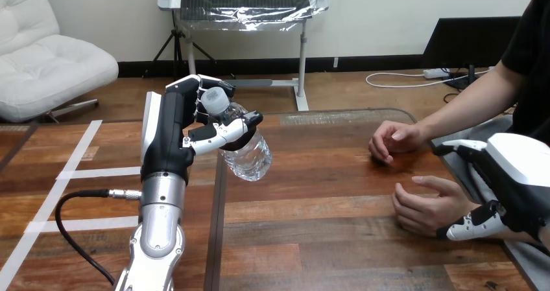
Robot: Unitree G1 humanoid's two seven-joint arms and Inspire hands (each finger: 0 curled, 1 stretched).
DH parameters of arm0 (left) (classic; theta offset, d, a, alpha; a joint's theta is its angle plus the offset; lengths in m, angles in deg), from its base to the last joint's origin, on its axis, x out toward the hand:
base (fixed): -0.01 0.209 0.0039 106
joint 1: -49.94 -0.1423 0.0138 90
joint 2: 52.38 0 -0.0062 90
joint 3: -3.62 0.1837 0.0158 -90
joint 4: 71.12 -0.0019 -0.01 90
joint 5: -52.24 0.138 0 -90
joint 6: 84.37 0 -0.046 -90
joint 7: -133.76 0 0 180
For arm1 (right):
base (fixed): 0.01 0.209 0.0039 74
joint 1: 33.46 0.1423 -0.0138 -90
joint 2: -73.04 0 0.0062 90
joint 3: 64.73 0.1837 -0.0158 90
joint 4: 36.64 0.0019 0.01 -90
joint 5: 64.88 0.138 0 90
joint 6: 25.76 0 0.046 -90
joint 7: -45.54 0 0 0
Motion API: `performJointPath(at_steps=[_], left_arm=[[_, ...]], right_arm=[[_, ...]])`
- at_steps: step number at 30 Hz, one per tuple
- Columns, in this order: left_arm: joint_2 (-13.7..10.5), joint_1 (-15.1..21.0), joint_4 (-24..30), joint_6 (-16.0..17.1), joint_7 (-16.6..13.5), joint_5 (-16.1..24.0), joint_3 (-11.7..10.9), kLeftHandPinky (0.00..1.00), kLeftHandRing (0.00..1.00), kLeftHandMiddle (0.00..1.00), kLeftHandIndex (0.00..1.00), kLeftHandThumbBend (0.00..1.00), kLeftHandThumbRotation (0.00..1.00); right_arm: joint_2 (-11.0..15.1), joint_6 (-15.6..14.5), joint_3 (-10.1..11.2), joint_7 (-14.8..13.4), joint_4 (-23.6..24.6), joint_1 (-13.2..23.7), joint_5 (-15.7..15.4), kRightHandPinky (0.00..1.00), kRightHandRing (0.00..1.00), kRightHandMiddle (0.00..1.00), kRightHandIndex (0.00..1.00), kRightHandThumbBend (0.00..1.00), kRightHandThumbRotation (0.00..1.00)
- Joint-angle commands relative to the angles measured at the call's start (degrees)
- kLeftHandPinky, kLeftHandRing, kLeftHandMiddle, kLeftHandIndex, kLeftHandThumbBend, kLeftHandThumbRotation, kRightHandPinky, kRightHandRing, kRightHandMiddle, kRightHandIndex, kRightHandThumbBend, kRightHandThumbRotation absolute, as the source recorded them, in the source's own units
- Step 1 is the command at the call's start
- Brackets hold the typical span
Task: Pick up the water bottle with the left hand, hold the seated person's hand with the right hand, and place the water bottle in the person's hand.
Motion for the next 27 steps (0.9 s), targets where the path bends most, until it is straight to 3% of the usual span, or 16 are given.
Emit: performJointPath(at_steps=[1, 27], left_arm=[[-0.21, 3.16, 2.25, 1.17, 0.19, -0.06, -0.39, 0.4, 0.42, 0.46, 0.49, 0.67, 0.0], [-0.15, 3.35, 1.57, 1.73, 0.99, -0.79, -0.97, 0.39, 0.42, 0.45, 0.49, 0.67, 0.0]], right_arm=[[4.37, -0.98, -1.95, 1.83, -3.95, 6.06, -3.66, 0.81, 0.89, 0.89, 0.85, 0.89, 0.0], [8.56, -3.16, -6.45, 5.36, -14.75, 11.59, -8.68, 0.83, 0.9, 0.89, 0.86, 0.83, 0.0]])
